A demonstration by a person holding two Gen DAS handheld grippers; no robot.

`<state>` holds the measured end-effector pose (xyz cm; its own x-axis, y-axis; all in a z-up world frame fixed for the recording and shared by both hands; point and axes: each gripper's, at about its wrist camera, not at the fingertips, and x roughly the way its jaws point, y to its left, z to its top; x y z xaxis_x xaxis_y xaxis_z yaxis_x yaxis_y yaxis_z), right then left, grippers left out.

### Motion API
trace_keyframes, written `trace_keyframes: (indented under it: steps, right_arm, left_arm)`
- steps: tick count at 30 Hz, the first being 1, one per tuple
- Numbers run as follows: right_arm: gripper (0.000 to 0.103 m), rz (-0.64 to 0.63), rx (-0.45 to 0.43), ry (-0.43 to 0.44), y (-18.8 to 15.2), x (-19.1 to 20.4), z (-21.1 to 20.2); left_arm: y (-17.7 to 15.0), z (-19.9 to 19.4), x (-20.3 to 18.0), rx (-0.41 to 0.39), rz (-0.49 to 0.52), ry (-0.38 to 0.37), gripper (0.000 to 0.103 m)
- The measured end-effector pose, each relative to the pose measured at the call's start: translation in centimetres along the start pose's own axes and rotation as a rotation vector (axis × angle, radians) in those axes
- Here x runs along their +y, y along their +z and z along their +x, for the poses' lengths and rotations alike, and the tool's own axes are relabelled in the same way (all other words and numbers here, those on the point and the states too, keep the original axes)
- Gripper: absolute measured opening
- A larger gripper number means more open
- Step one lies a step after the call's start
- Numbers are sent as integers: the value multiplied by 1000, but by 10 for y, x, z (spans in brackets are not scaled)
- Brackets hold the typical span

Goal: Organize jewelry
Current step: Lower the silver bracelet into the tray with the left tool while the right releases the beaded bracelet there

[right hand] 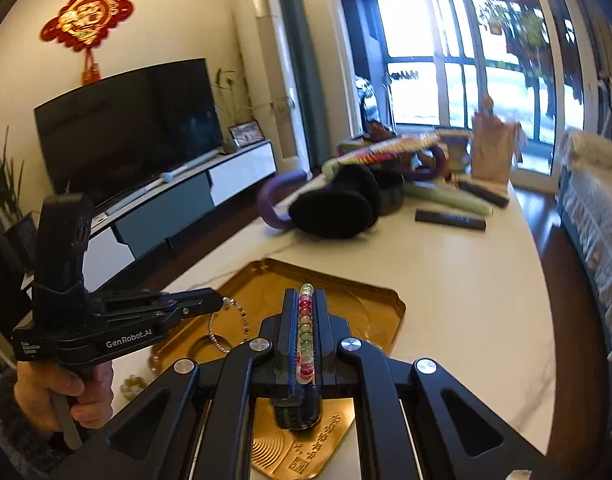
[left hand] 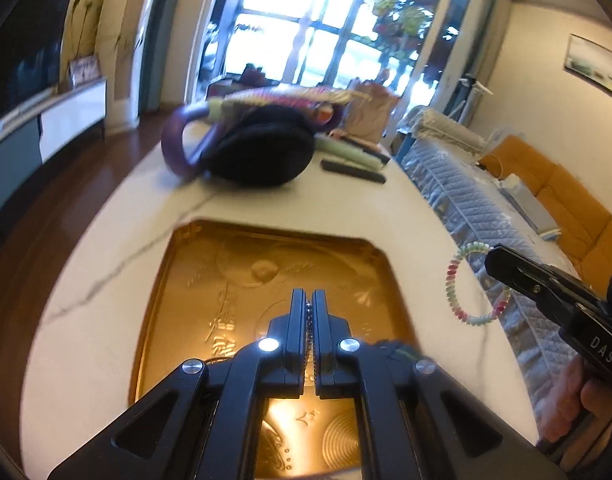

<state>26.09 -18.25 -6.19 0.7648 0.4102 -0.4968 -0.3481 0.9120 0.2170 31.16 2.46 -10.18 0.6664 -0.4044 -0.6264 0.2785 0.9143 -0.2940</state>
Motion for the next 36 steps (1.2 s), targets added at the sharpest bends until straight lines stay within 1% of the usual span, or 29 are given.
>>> trace_keyframes:
  steps: [6, 10, 15, 18, 23, 24, 26, 27, 28, 29, 30, 31, 32, 33, 34, 35, 36]
  right_arm:
    - [6, 55, 69, 12, -16, -19, 33]
    - [6, 101, 127, 1, -29, -29, 56]
    - [6, 128, 178, -7, -44, -31, 74]
    - [6, 127, 193, -10, -49, -30, 78]
    - [6, 135, 194, -21, -48, -31, 80]
    - [6, 136, 192, -26, -48, -32, 80]
    - [10, 153, 189, -31, -48, -34, 79]
    - [16, 160, 185, -27, -47, -35, 78]
    - [26, 163, 180, -21, -47, -35, 76]
    - [32, 162, 173, -24, -46, -35, 73]
    - [45, 159, 166, -33, -46, -33, 70]
    - [49, 153, 163, -37, -46, -31, 67]
    - [49, 147, 164, -36, -46, -28, 65]
    - [52, 143, 165, -33, -47, -27, 63]
    - [60, 138, 165, -31, -47, -24, 59]
    - [65, 132, 161, -28, -48, -21, 56]
    - [77, 126, 155, -21, -48, -18, 52]
  left_arm:
    - [-13, 25, 18, 59, -49, 7, 3]
    - [-22, 35, 25, 91, -55, 40, 3]
    - [-30, 42, 26, 118, -26, 97, 3]
    - [-32, 43, 23, 123, 0, 115, 3]
    - [-33, 41, 19, 128, 26, 135, 3]
    - [-34, 41, 20, 128, 25, 140, 3]
    - [-33, 39, 20, 129, 29, 158, 4]
    - [-33, 38, 20, 130, 29, 176, 8]
    - [-32, 36, 19, 133, 26, 191, 17]
    - [-32, 35, 19, 134, 25, 196, 26]
    - [-32, 31, 18, 125, 27, 207, 51]
    - [-32, 28, 17, 113, 31, 219, 76]
    - [-32, 22, 15, 87, 44, 240, 83]
    - [-33, 16, 13, 56, 61, 253, 85]
    - [-34, 11, 12, 43, 72, 257, 86]
    - [-34, 8, 12, 40, 75, 255, 86]
    - [-35, 4, 13, 36, 73, 250, 87]
